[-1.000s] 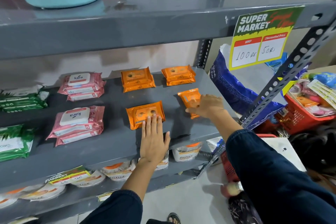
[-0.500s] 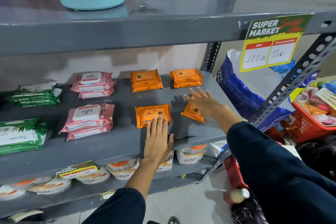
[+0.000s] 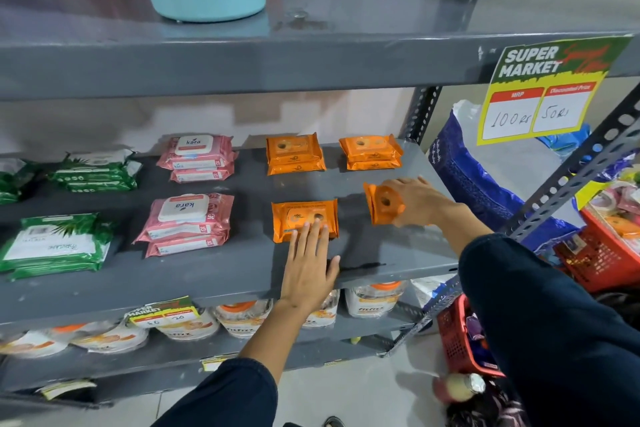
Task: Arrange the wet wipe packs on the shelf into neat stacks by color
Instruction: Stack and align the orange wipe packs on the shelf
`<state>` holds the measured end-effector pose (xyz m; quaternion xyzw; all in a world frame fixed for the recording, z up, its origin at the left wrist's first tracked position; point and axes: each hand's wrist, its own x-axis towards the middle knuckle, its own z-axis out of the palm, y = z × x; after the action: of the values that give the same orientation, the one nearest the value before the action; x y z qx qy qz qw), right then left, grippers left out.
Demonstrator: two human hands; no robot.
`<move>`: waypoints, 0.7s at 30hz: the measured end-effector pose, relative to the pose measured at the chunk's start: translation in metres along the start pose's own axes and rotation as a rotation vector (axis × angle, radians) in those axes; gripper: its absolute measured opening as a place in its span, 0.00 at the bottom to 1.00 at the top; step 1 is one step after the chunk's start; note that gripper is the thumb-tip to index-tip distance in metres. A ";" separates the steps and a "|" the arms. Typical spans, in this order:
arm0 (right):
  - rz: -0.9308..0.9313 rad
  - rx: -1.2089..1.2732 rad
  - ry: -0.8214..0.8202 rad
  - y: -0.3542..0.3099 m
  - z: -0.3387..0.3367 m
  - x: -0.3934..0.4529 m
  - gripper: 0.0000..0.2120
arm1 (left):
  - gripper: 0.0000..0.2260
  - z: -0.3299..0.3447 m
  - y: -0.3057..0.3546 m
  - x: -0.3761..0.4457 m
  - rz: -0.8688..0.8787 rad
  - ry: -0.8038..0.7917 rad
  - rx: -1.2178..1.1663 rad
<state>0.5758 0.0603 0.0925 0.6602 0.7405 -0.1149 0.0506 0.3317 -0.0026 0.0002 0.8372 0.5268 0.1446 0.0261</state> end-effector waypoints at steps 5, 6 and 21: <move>-0.004 0.176 0.134 -0.030 -0.015 0.001 0.40 | 0.28 -0.013 -0.020 -0.007 -0.098 0.042 -0.013; -0.023 0.186 0.124 -0.040 -0.017 0.005 0.41 | 0.28 -0.015 -0.026 -0.010 -0.129 0.040 -0.011; -0.128 0.104 -0.063 -0.150 0.004 0.031 0.39 | 0.29 -0.018 -0.067 -0.048 -0.273 -0.003 -0.117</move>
<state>0.4230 0.0735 0.0969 0.6093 0.7723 -0.1770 0.0319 0.2491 -0.0180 -0.0060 0.7549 0.6265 0.1691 0.0950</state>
